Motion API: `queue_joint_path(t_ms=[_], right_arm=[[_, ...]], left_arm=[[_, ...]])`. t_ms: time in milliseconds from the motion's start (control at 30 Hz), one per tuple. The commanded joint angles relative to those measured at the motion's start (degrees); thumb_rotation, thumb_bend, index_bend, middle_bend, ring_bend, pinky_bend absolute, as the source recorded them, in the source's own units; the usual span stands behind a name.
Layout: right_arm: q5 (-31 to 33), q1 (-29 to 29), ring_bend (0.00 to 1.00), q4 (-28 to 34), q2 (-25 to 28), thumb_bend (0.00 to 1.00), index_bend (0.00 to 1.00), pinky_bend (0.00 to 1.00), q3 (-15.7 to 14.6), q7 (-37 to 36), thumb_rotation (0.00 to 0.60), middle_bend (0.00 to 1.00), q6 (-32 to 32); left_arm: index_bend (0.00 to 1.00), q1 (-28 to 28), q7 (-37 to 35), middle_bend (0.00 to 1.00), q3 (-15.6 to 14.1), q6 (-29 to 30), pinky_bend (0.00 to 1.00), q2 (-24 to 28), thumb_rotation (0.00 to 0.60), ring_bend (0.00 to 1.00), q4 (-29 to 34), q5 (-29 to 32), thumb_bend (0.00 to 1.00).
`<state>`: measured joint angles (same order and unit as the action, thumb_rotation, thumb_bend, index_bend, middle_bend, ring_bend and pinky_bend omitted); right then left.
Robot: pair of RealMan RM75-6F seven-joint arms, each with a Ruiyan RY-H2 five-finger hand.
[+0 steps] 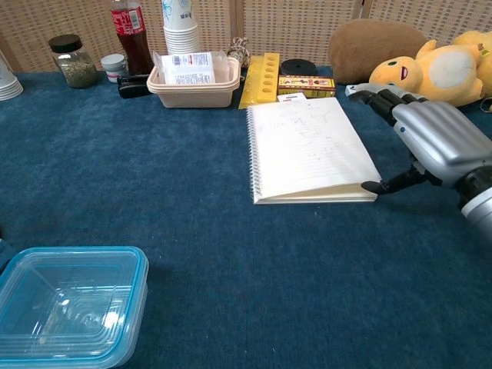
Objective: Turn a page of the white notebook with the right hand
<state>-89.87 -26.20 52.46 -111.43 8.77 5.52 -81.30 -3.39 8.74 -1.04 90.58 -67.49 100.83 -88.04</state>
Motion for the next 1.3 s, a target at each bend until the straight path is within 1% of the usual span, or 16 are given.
queue_joint_path(t_ms=[33, 133, 167, 267, 467, 633, 900, 1033, 1300], right_arm=[[-0.53, -1.15, 0.09, -3.87, -2.35, 0.16, 0.10, 0.18, 0.62, -1.78, 0.600, 0.11, -1.44], [-0.49, -2.04, 0.10, -6.02, -3.86, 0.16, 0.10, 0.19, 1.48, -3.31, 0.600, 0.12, -2.49], [-0.11, -2.59, 0.10, -6.09, -4.35, 0.16, 0.10, 0.19, 2.28, -4.03, 0.600, 0.12, -2.60], [-0.04, -3.93, 0.10, -6.50, -4.72, 0.16, 0.10, 0.19, 3.12, -4.55, 0.600, 0.12, -2.73], [0.47, -6.07, 0.10, -3.38, -3.46, 0.16, 0.10, 0.19, 4.89, -4.46, 0.600, 0.12, -2.33], [1.54, -7.14, 0.10, 0.83, -1.88, 0.16, 0.10, 0.19, 5.79, -3.87, 0.600, 0.12, -0.72], [3.69, -9.92, 0.10, 10.89, 1.19, 0.15, 0.10, 0.19, 7.26, -0.51, 0.600, 0.11, 4.67], [5.75, -11.72, 0.10, 17.35, 2.50, 0.15, 0.10, 0.19, 8.87, 1.82, 0.600, 0.10, 7.93], [9.52, -14.37, 0.10, 26.60, 4.25, 0.15, 0.09, 0.19, 10.87, 6.78, 0.600, 0.10, 12.72]], left_arm=[[0.18, -0.10, -0.01, 0.14, -0.11, 0.13, 0.00, 0.01, 0.600, 0.09, 0.03, -0.15, 0.24], [0.18, -0.24, -0.05, 0.14, -0.21, 0.40, 0.00, 0.03, 0.600, 0.09, 0.11, -0.42, 0.24], [0.18, -0.34, -0.07, 0.14, -0.26, 0.56, 0.00, 0.07, 0.600, 0.09, 0.15, -0.51, 0.23], [0.18, -0.48, -0.12, 0.14, -0.34, 0.83, 0.00, 0.16, 0.600, 0.09, 0.28, -0.77, 0.24], [0.18, -0.62, -0.16, 0.14, -0.51, 0.86, 0.00, -0.03, 0.600, 0.08, 0.24, -0.91, 0.23], [0.18, -0.57, 0.02, 0.14, -0.51, 0.78, 0.00, -0.19, 0.600, 0.09, 0.34, -1.04, 0.24], [0.18, -0.59, 0.36, 0.14, -0.51, 0.92, 0.00, -0.20, 0.600, 0.09, 0.63, -1.34, 0.24], [0.18, -0.83, 0.29, 0.14, -0.67, 1.07, 0.00, -0.29, 0.600, 0.09, 0.48, -1.31, 0.24], [0.18, -1.05, 0.04, 0.14, -0.76, 1.14, 0.00, -0.41, 0.600, 0.08, 0.14, -1.21, 0.24]])
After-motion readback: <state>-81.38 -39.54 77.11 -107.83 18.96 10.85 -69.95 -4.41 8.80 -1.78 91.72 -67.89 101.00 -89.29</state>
